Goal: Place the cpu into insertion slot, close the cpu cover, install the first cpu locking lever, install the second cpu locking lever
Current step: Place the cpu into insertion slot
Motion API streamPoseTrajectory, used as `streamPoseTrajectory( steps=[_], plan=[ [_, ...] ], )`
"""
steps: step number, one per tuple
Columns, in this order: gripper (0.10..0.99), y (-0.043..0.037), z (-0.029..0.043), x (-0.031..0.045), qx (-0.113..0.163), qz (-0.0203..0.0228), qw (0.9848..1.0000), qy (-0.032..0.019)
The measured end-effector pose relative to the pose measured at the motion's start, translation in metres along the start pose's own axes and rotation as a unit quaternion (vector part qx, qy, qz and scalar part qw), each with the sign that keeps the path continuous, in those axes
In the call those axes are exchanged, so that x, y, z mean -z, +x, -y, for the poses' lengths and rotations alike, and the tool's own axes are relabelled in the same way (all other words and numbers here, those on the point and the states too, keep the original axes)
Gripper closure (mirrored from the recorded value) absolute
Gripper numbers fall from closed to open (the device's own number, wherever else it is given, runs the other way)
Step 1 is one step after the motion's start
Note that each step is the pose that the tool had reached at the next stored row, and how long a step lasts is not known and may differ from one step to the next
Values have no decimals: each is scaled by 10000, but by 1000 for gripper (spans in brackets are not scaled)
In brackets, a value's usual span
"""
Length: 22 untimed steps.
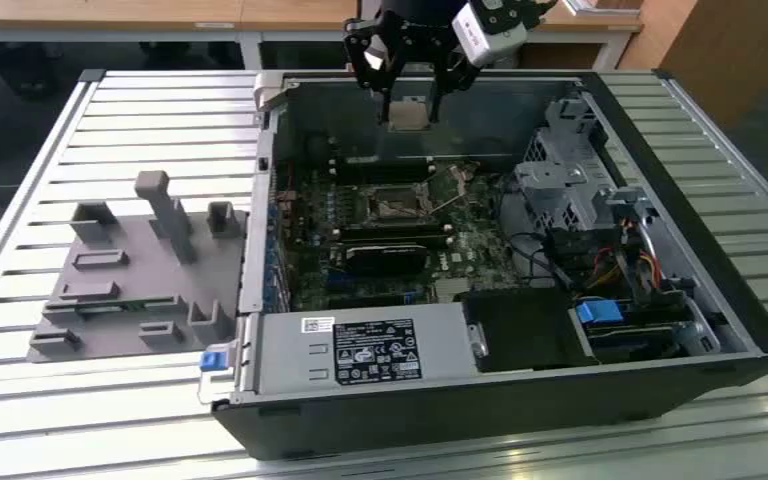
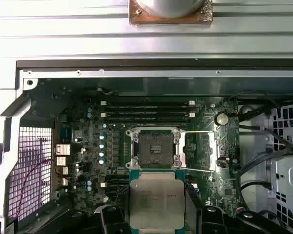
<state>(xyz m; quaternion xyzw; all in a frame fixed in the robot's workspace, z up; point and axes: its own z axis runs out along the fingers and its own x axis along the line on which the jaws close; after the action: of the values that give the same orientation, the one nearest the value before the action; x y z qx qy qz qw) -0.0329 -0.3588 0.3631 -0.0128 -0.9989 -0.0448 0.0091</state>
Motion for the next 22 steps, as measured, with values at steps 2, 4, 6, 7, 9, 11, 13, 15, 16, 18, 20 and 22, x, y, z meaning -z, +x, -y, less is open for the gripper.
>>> streamPoseTrajectory(
  steps=[2,4,6,7,9,11,13,15,16,18,20,22],
  plan=[
    [545,0,0,0,0,0,10000,0],
    [545,0,0,0,0,0,10000,0],
    [545,0,0,0,-6,1,10000,1],
    [545,0,0,0,-13,1,10000,1],
    [545,0,0,0,-67,6,10000,1],
    [545,0,0,-2,-188,17,9998,1],
    [545,0,0,-4,-332,30,9994,2],
    [545,0,1,-10,-510,46,9987,-1],
    [545,0,1,-12,-600,54,9982,-3],
    [545,0,2,-17,-779,70,9969,-6],
    [545,0,2,-22,-965,86,9953,-10],
    [545,0,2,-28,-1143,102,9934,-14]
  ],
)
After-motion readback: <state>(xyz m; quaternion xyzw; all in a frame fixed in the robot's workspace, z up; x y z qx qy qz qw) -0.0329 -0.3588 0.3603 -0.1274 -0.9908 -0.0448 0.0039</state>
